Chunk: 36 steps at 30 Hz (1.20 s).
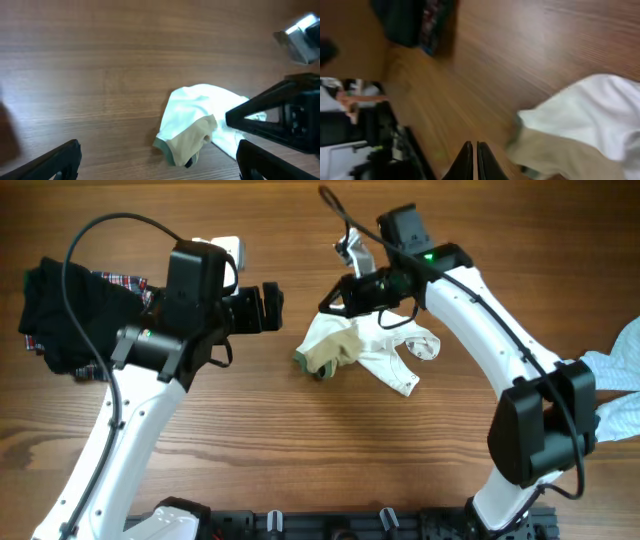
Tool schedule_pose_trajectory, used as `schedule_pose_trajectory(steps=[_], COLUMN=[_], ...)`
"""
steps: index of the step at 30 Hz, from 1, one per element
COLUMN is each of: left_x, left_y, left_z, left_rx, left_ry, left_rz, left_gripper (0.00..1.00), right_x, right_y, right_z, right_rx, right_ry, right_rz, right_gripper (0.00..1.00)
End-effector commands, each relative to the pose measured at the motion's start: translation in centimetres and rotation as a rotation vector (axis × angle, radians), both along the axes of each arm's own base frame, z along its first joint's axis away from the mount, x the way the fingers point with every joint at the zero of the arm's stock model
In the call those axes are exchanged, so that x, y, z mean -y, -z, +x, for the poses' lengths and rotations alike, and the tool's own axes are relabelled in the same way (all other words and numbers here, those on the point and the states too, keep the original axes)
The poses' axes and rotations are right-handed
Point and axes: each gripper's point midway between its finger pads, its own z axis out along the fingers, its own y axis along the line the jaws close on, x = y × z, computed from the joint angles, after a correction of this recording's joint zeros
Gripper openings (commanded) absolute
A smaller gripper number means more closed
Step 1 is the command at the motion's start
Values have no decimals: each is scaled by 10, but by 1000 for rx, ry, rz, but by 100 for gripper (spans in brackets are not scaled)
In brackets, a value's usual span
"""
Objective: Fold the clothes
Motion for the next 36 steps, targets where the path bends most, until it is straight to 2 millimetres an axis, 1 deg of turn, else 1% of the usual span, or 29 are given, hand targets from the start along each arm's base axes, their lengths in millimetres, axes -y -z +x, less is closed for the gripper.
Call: schedule_pose_trajectory(steps=[1,2,3,4,6,7,8,9,12,14,15,17,20,24,26,27,28,29,30,31,32,34,36], left_x=[-5,-5,-5,-6,-6,-6,-6,-6,-6,-6,-6,-6,-6,-6,-6,-6,-6,-6,-6,-6,-6,-6,-6], left_y=[-20,-20,-18,-17,-16,-16,-16,-16,-16,-16,-16,-16,-16,-16,-16,-16,-16,-16,-16,-16,-16,-16,-17], left_z=[2,2,0,-1,-2,-2,-1,-1,-2,-2,-2,-2,-2,-2,-2,-2,-2,-2,-2,-2,-2,-2,-1], left_rx=[62,60,52,44,38,40,42,42,38,38,38,38,38,38,38,38,39,39,39,39,39,40,47], left_ry=[-4,-4,-4,-4,-4,-4,-4,-4,-4,-4,-4,-4,-4,-4,-4,-4,-4,-4,-4,-4,-4,-4,-4], left_rz=[11,12,14,17,19,19,18,18,18,19,19,18,18,18,18,18,19,19,19,19,19,18,16], left_gripper=[99,100,100,99,99,100,100,100,99,100,99,100,99,100,99,100,100,100,100,100,100,99,100], right_x=[-20,-18,-2,21,66,80,88,92,92,91,85,81,63,56,56,56,55,54,54,53,48,29,28], right_y=[-31,-28,-12,7,44,58,70,83,119,131,137,145,144,141,141,141,140,137,132,118,98,37,10], right_z=[28,32,37,35,24,19,15,12,7,8,5,1,-14,-23,-24,-24,-25,-25,-26,-28,-30,-37,-32], right_rx=[8,23,25,20,-8,-17,-27,-41,-103,-112,-118,-144,-154,-149,-154,-157,-161,-172,-200,-211,-206,-132,-75], right_ry=[89,104,152,169,181,161,150,136,94,77,34,18,-72,-132,-133,-131,-132,-119,-83,-71,-77,-104,-64], right_rz=[155,137,45,-69,-313,-392,-442,-471,-492,-495,-461,-440,-328,-292,-291,-291,-283,-277,-277,-266,-223,-61,-41], right_gripper=[4,4,7,13,29,37,44,47,49,49,49,49,45,40,35,25,18,5,5,4,4,4,4])
